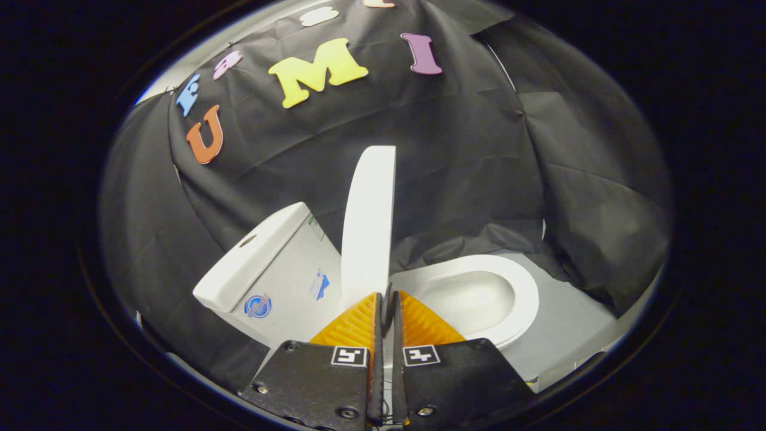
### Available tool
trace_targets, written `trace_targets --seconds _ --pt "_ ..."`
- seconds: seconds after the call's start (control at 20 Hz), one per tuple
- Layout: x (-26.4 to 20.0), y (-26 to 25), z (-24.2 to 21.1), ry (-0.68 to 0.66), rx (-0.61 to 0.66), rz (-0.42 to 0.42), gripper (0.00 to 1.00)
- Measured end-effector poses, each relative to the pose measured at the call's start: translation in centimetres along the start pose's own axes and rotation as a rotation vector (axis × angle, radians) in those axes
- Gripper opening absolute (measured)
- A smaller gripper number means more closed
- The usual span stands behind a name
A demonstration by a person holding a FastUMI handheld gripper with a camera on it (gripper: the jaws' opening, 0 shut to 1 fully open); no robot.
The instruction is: Open the toilet lid.
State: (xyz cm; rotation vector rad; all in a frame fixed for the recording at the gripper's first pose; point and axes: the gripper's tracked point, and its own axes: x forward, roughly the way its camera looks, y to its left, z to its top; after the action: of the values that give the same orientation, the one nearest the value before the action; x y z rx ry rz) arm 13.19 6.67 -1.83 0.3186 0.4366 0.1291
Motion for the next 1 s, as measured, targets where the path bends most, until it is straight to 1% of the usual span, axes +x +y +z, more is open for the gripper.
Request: trace_targets --seconds 0.15,0.7,1.0 --pt "0.2 1.2 -0.1 -0.008 -0.037 -0.002 0.09" --pt "-0.1 5.4 -0.5 -0.016 -0.100 -0.020 0.10" --pt "0.0 7.7 -0.9 -0.027 -0.195 -0.046 0.10"
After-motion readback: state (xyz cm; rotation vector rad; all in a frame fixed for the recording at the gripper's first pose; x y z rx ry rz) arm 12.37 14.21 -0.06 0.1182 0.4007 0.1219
